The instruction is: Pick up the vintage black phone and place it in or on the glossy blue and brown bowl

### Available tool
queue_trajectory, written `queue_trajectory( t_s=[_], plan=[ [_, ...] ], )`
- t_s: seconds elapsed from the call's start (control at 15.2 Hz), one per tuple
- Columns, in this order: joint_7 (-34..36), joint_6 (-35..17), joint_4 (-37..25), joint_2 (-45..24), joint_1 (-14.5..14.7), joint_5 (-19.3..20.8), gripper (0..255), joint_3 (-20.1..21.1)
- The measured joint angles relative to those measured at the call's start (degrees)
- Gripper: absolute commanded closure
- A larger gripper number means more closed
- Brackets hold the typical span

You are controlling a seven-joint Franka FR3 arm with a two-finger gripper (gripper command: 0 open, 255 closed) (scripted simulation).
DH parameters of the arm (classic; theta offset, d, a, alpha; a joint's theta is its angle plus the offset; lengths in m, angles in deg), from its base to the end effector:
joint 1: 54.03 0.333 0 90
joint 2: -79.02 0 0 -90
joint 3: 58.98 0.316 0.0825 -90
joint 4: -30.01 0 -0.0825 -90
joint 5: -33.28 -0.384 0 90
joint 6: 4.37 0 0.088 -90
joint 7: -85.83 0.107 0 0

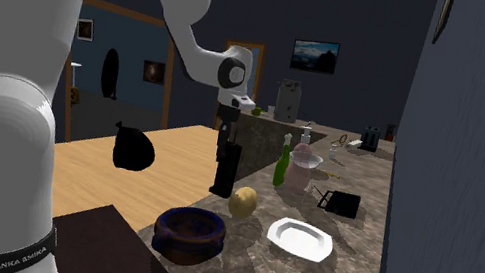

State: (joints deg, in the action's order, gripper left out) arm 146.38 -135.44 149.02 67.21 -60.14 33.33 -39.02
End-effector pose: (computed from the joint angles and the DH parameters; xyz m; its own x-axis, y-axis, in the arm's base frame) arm 0.5626 0.1343 0.3372 0.6808 -0.7306 -0.0522 -0.7324 -0.6791 -0.0483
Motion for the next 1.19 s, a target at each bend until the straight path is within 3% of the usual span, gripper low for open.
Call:
queue_trajectory(
  t_s=[1.19],
  plan=[
    [-1.09,12.85,-6.50,6.70,-0.66,-2.54,255,0.42]
  ],
)
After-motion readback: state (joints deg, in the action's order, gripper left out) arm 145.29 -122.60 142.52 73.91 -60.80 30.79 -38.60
